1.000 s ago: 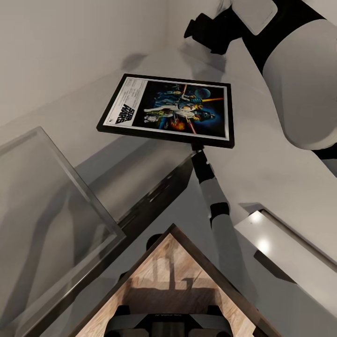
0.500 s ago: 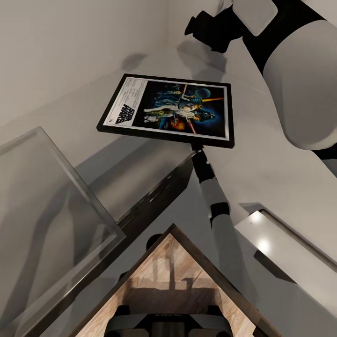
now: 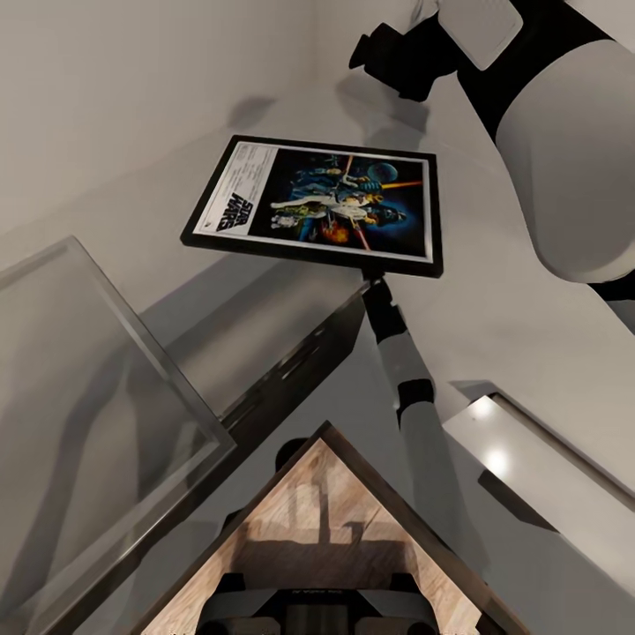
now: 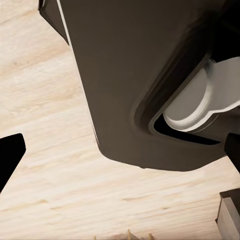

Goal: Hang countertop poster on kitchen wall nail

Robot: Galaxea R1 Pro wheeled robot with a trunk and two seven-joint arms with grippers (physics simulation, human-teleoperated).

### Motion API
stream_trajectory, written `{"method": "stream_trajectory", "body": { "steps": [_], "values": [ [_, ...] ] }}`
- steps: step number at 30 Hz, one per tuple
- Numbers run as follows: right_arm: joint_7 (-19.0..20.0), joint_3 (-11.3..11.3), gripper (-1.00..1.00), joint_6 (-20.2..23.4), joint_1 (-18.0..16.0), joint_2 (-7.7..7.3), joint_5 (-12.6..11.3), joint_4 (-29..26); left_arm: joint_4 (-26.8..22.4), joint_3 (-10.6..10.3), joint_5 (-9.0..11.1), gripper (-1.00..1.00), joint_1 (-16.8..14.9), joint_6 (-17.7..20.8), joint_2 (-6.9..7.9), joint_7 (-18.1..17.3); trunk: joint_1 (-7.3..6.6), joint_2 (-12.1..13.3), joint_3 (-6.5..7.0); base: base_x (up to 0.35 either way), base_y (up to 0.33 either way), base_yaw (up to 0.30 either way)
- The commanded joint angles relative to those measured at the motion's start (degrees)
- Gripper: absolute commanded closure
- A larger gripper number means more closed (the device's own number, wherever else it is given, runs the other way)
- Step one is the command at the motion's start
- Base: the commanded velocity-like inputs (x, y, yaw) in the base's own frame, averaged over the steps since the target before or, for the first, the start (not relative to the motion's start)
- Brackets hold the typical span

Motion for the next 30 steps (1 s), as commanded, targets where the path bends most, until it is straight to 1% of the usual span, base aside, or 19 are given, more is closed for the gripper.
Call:
{"method": "stream_trajectory", "body": {
  "steps": [1, 8, 18, 30],
  "values": [
    [-0.5, 0.0, -1.00, 0.2, 0.0, 0.02, -0.5, -0.1, -0.1, 0.1, 0.2, -1.00, 0.0, 0.0, 0.00, -0.3, 0.00, 0.0, -0.11, 0.000, 0.000, 0.000],
    [-0.5, 0.0, -1.00, 0.2, 0.0, -0.04, -0.5, 0.1, -0.1, 0.1, 0.2, -1.00, 0.0, 0.0, 0.00, -0.3, 0.00, 0.0, -0.72, 0.000, 0.000, 0.000],
    [-0.5, 0.0, -1.00, 0.2, 0.4, -0.09, -0.5, 0.3, 0.0, 0.1, 0.1, -1.00, 0.0, 0.1, 0.00, -3.9, 0.00, 0.0, -1.64, 0.000, 0.000, 0.000],
    [-0.5, 0.0, -1.00, 0.0, 0.5, -0.15, -0.5, 1.1, 0.0, 0.1, 0.1, -1.00, 0.0, 0.1, 0.00, -4.2, 0.00, 0.0, -2.69, 0.000, 0.000, 0.000]
  ]
}}
